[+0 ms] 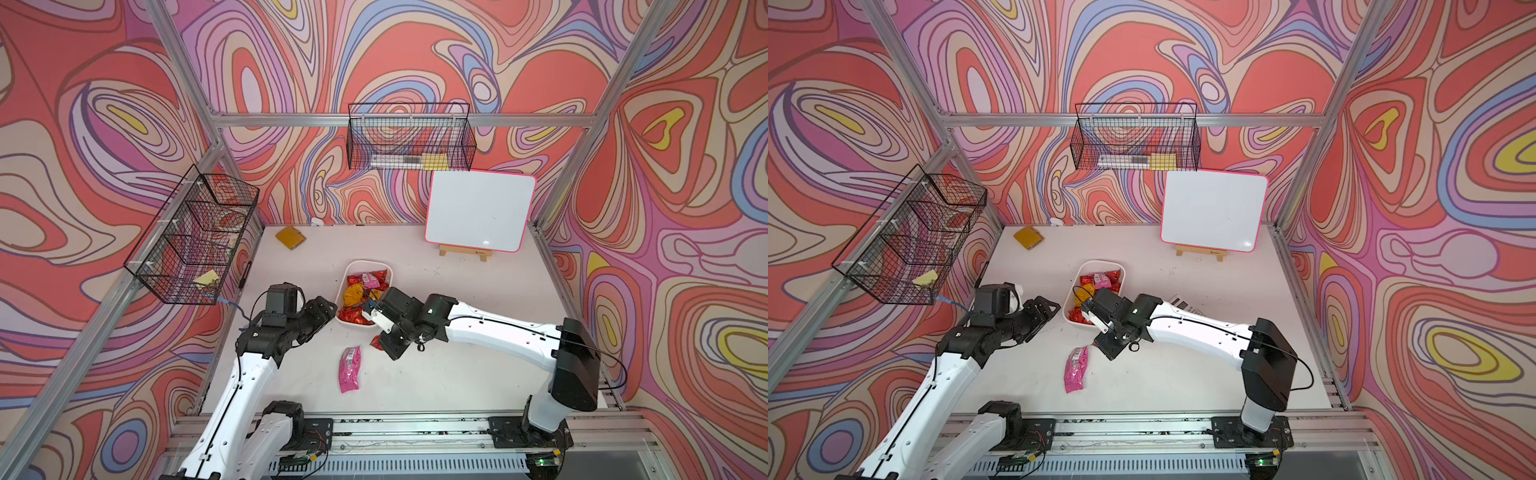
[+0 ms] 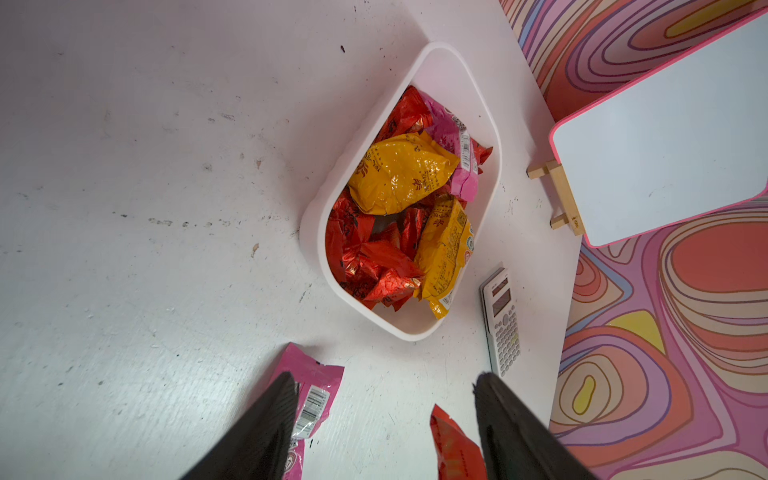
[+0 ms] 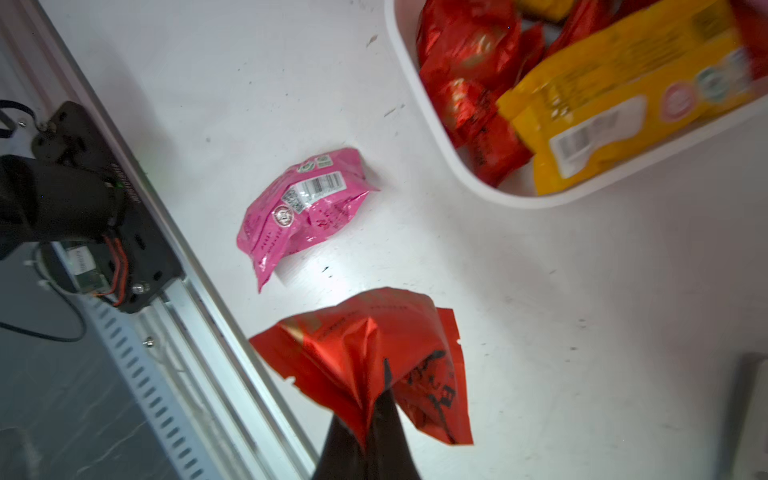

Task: Take the tea bags out of the storage box
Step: Place the tea bag at the center of the board.

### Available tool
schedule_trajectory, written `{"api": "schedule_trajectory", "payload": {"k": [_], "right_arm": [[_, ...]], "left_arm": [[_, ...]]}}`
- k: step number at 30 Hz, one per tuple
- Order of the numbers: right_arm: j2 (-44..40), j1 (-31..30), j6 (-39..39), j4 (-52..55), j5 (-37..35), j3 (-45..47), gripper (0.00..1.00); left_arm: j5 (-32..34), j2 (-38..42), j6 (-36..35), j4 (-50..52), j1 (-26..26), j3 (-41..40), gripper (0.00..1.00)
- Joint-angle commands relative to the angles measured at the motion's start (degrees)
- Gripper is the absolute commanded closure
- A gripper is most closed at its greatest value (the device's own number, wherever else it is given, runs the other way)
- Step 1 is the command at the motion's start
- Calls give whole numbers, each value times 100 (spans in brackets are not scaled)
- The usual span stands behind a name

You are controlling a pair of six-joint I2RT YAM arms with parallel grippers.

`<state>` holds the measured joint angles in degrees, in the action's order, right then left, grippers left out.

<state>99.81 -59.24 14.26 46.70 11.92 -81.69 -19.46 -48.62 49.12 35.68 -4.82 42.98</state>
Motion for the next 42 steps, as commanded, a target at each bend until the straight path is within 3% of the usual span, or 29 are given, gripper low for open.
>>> {"api": "schedule_trajectory", "payload": {"k": [1,5,13,15,23,28,31,37,42], "right_arm": [[314,128,1405,-80,1734,-61,100],[476,193,2370,-778,2218,301,100],[829,568,3582,-2001,2640,992,99],[861,670,3733,-2129,2587,1132,94],[553,857,3629,-1743,2052,1105,56],[-293,1031,3592,-1529,1405,1422,45],[-824,1272,3521,-1386,813,1674,44],[-1504,1620,3800,-1521,-117,1924,44],[-1303,1741,3826,-1521,-190,1682,45]], "left_arm": [[142,314,1,494,32,-70,28],[213,715,59,799,32,-152,28],[321,1266,135,1343,29,-229,28],[313,1242,111,1415,32,-159,28],[236,960,-157,1468,21,162,28],[122,670,-367,1363,-64,324,28],[130,382,-473,1240,-362,543,28],[1009,-622,-629,939,-1741,940,25],[1384,-1692,-1018,882,-2354,1640,27]]}}
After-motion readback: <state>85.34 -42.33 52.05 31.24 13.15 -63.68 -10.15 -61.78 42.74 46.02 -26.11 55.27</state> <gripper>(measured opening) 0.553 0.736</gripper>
